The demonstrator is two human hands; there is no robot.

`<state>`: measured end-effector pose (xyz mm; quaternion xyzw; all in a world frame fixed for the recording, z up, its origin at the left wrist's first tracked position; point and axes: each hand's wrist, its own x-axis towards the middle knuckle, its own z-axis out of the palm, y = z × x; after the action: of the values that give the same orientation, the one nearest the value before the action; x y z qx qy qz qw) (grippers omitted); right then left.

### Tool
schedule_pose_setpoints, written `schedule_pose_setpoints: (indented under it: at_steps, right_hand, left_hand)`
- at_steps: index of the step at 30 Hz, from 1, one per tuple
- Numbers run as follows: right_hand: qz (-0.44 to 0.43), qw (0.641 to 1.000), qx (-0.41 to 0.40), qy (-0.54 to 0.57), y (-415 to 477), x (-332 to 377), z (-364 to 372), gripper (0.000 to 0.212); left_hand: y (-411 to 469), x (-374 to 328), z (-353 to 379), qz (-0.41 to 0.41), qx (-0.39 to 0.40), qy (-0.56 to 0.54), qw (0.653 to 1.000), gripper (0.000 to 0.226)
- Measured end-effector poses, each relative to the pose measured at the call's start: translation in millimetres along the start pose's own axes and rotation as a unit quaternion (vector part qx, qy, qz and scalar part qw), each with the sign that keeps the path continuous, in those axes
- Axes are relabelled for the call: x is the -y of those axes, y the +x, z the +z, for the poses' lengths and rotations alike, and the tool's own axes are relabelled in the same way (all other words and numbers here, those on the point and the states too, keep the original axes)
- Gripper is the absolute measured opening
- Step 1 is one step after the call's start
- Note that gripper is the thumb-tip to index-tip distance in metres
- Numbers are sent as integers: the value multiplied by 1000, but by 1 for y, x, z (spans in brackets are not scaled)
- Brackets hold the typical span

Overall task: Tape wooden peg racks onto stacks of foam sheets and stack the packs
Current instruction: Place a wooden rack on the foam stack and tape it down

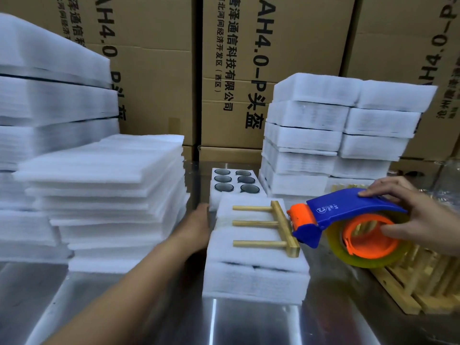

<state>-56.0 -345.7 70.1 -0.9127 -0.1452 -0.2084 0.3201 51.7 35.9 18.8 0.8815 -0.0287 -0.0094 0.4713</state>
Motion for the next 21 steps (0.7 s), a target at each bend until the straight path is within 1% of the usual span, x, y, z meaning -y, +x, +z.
schedule_pose_setpoints:
  at_steps: [1, 2, 3, 4, 5, 6, 7, 8, 9, 12, 17, 19, 21]
  right_hand:
    - [2, 1000, 2, 7, 0, 0, 0, 75]
    - [1, 1000, 2, 13, -1, 0, 1, 76]
    - [0, 1000, 1, 16, -1, 0, 2, 76]
    - [-1, 1000, -1, 17, -2, 0, 2, 77]
    - [-1, 1000, -4, 15, -2, 1, 3, 77]
    - [0, 1000, -6, 15, -3, 2, 4, 77]
    - [0, 1000, -6, 18, -4, 3, 5, 78]
    - [-2, 1000, -6, 21, -5, 3, 6, 78]
    - [-3, 1000, -6, 25, -7, 5, 7, 79]
    - [-4, 999, -13, 33, -10, 8, 9, 80]
    - [-5, 1000, -14, 18, -17, 8, 13, 81]
    - [-1, 1000, -11, 20, -21, 8, 15, 80]
    - [3, 1000, -5, 10, -21, 11, 16, 79]
  left_hand:
    - [4, -10, -4, -15, -12, -69, 997, 30]
    - [4, -20, -8, -15, -11, -129, 991, 24]
    - [6, -27, -8, -12, -4, -163, 987, 18]
    - [5, -33, -7, -9, 11, -151, 988, 28]
    - [6, -33, -5, -24, 41, -151, 987, 42]
    - [1, -33, -1, -57, 84, -171, 980, 51]
    - [-3, -31, 5, -88, 124, -194, 969, 53]
    - [-7, -29, 9, -112, 149, -222, 957, 52]
    - [-8, -25, 13, -123, 157, -250, 948, 49]
    - [-7, -21, 14, -138, 182, -327, 917, 43]
    - [-7, -20, 11, -165, 214, -383, 883, 34]
    - [-9, -20, 8, -173, 223, -397, 873, 41]
    - [-10, -21, 6, -188, 209, -398, 873, 44]
